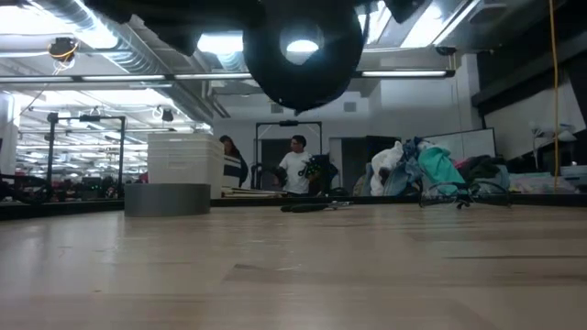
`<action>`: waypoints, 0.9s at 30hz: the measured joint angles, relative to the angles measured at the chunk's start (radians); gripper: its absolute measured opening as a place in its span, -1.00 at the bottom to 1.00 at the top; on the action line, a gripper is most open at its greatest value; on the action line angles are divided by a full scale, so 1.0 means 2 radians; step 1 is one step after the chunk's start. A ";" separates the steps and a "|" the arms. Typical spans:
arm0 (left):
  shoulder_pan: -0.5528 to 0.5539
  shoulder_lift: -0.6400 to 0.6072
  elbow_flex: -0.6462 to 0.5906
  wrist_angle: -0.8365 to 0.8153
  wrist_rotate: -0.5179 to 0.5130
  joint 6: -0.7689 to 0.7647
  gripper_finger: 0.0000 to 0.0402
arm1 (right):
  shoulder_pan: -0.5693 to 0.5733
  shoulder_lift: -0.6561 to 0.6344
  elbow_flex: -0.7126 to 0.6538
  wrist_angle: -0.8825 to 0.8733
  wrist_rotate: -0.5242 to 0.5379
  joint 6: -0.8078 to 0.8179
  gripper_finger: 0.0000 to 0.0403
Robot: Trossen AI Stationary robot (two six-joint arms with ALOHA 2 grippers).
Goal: Coil cords
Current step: Uncoil the blue wire cable from the black spool
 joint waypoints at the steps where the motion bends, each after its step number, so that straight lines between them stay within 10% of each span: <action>1: 0.000 0.002 0.000 0.005 0.001 0.006 -1.00 | -0.004 0.000 0.005 -0.008 -0.004 -0.003 -0.94; 27: 0.011 0.005 0.000 0.083 0.011 0.133 -1.00 | -0.048 0.000 -0.019 -0.021 -0.056 -0.029 -0.96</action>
